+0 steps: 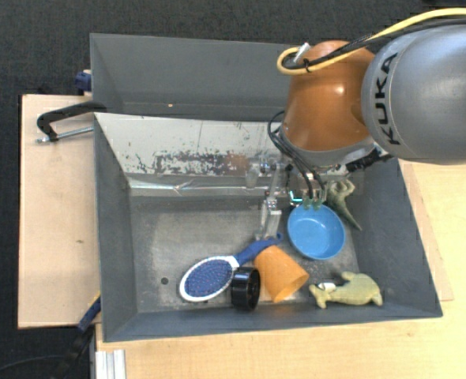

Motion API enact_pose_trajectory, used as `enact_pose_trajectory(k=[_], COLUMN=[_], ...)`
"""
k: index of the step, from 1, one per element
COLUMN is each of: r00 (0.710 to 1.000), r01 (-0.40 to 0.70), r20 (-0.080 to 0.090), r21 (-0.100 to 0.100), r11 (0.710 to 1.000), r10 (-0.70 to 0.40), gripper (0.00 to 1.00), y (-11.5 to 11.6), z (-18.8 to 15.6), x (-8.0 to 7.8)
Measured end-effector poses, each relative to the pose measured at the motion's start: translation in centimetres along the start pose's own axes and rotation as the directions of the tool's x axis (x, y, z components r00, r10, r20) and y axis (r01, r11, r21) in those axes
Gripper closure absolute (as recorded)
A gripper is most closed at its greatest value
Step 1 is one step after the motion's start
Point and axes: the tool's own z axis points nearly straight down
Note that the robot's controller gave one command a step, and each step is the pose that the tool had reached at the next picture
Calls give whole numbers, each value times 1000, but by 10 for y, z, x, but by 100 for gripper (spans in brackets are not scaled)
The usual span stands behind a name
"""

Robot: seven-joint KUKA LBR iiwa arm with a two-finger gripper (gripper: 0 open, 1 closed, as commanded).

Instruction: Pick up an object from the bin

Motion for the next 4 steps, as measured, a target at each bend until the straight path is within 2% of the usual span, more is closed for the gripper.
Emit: enact_pose_trajectory(k=[1, 2, 3, 4], r00=[996, 845, 846, 727], r01=[-88, 534, 533, 686], r20=[0, 3, 8, 16], r21=[1, 2, 4, 13], r11=[996, 845, 846, 728], r10=[88, -534, -533, -686], gripper=[0, 0, 100, 100], y=[-16, -17, -17, -14], z=[12, 101, 100, -76], x=[82, 48, 47, 36])
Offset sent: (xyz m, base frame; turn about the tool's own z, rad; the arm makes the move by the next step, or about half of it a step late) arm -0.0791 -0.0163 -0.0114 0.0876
